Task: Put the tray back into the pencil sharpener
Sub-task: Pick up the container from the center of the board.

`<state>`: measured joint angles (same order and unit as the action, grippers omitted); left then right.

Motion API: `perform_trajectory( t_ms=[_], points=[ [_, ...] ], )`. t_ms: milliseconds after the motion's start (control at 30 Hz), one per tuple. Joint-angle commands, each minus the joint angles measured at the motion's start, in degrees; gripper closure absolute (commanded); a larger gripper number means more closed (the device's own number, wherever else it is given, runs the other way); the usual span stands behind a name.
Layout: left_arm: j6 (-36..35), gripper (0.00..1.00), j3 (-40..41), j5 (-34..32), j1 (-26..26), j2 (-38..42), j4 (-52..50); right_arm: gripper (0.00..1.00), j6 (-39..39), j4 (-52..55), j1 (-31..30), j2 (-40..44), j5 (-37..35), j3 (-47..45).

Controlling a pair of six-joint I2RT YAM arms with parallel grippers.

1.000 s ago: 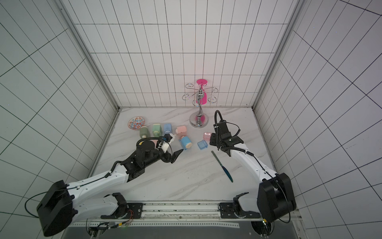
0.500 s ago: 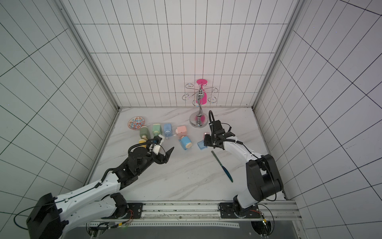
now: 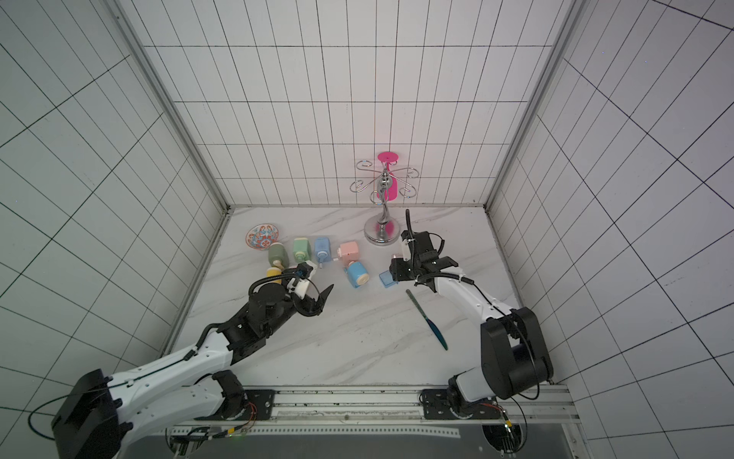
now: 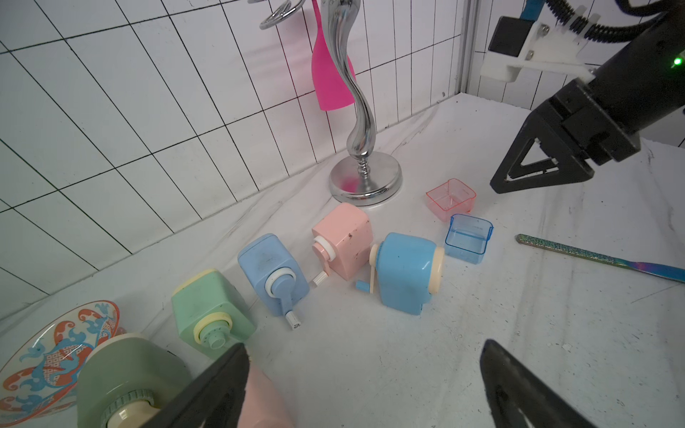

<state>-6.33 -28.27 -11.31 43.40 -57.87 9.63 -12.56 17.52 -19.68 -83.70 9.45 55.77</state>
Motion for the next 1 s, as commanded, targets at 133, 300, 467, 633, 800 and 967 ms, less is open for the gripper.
perform_trajectory(
  t_ms=[133,300,467,633,800,967],
  points=[
    [-2.1,0.02,-1.8,4.2,-1.0,-4.2,1.9,0.43,0.4,-0.9,1.1,0.6,-0.9,-3.6],
    [-2.5,0.02,-2.8,5.6,-1.8,-6.1,2.0,0.41,5.8,0.0,2.2,-2.2,1.2,-1.8],
    [-3.4,0.02,-3.4,6.1,-2.5,-7.2,2.5,0.4,12.4,1.8,2.7,-5.6,2.1,1.7],
    [-3.2,0.02,-3.4,6.7,-2.8,-8.4,3.7,0.41,17.3,7.2,2.7,-10.5,4.2,7.4],
    [-3.7,0.02,-4.5,7.5,-3.0,-10.1,4.1,0.44,17.0,8.0,2.6,-13.5,5.0,10.0],
    [-3.9,0.02,-4.9,7.9,-3.1,-10.8,4.0,0.51,16.5,7.8,1.8,-15.4,3.4,11.0]
  ],
)
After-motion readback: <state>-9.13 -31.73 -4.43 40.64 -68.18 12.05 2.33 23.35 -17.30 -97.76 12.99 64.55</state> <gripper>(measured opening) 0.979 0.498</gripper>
